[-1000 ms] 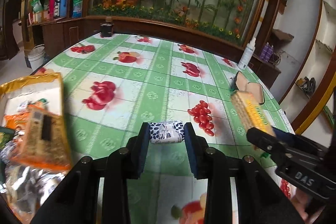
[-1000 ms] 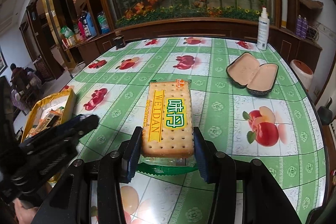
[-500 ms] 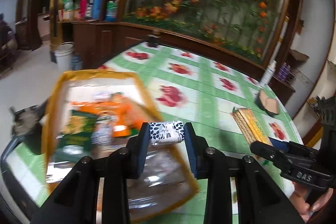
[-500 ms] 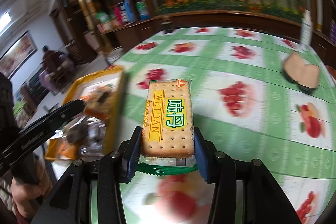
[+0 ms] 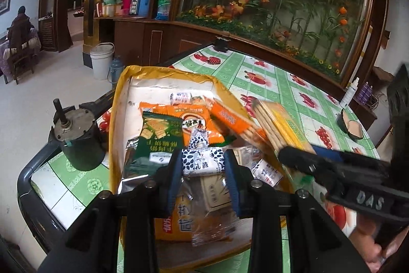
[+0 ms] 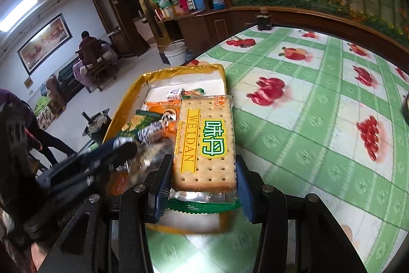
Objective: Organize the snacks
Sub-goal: 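Lower the cracker pack and candy into the tray and open both grippers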
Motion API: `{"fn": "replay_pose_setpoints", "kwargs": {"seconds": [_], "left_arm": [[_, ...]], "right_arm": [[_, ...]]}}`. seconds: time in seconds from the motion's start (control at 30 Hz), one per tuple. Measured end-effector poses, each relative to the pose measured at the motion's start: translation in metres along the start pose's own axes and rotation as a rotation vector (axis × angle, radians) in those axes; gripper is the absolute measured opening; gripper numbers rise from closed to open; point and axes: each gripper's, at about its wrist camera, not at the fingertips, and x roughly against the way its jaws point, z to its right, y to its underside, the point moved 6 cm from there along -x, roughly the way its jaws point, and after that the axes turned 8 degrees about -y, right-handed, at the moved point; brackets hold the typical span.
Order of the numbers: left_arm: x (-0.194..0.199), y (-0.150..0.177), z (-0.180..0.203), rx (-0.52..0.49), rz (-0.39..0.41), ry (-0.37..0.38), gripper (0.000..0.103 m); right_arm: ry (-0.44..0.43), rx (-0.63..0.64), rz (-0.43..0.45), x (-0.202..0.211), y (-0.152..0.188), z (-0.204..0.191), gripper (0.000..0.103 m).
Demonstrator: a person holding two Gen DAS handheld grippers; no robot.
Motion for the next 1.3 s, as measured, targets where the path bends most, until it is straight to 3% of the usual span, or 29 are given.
{"fn": "replay_pose_setpoints", "kwargs": {"seconds": [0.23, 0.5, 1.3], "left_arm": [[-0.001, 0.004, -0.007, 0.006, 0.006, 0.003, 0.032], [-0.001, 0.006, -0.001, -0.036, 0.025, -0.031, 0.032], [-0.012, 0.006, 0.004, -0.067, 0.015, -0.071, 0.032]], "right_arm": [[-0.058, -0.020, -0.039, -0.035, -0.016, -0.009, 0.050], [-0.059, 0.005, -0.057, -0.064, -0.025, -0.022, 0.050], [-0.006, 0.068, -0.042, -0.076, -0.021, -0.024, 0.050]]}}
